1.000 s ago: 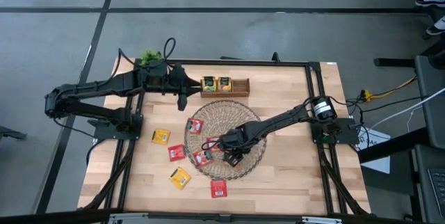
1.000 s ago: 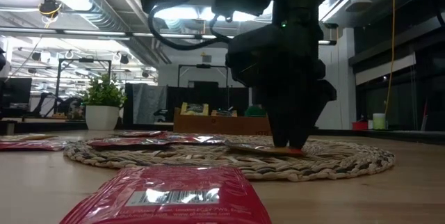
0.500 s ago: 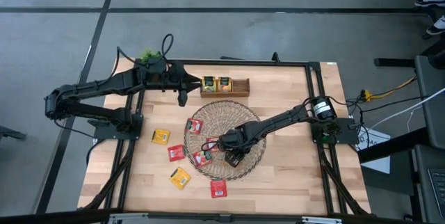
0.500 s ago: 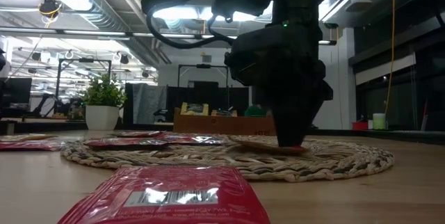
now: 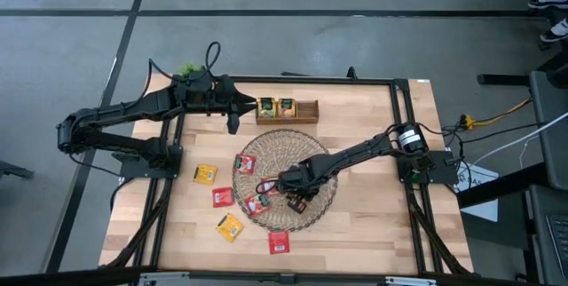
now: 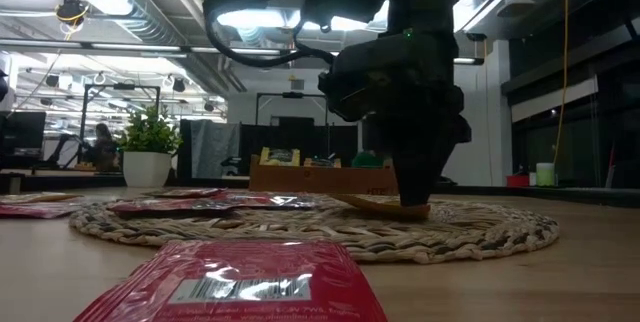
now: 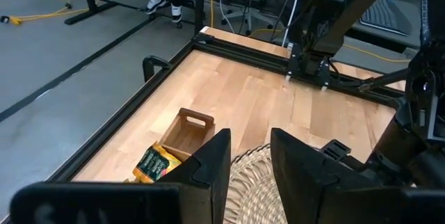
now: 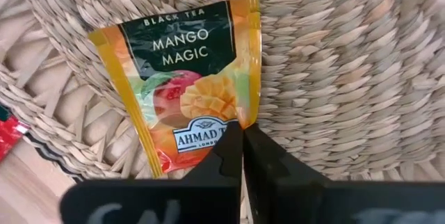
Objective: Pick & Place Tea
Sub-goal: Put the right orange tea bag into the middle of the wooden organizer
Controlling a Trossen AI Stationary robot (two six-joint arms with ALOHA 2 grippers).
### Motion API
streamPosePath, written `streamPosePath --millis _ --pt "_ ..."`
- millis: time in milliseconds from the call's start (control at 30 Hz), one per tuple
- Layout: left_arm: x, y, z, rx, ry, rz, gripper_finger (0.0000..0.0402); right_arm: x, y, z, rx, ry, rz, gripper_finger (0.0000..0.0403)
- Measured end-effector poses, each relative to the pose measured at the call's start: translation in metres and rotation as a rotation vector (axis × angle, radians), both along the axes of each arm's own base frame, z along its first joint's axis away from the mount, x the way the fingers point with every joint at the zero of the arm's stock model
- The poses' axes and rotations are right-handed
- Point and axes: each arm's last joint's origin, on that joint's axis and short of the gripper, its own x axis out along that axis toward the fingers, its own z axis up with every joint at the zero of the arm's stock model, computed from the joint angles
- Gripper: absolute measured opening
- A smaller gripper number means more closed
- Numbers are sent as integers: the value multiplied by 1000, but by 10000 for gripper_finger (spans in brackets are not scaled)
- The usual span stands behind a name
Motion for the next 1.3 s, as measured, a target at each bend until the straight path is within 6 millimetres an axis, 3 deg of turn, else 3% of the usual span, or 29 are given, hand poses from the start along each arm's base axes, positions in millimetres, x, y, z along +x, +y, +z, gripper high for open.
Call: streamPosePath --millis 167,667,1067,1300 --pt "0 0 0 0 0 0 98 9 -6 17 -83 8 12 2" --pt "0 0 0 -16 -5 -1 98 20 -37 107 -378 20 6 1" --pt "0 0 0 -53 -15 10 98 25 -68 204 -640 -233 -104 0" --pt "0 -1 0 -117 -32 15 125 24 -79 231 -725 -330 -118 0"
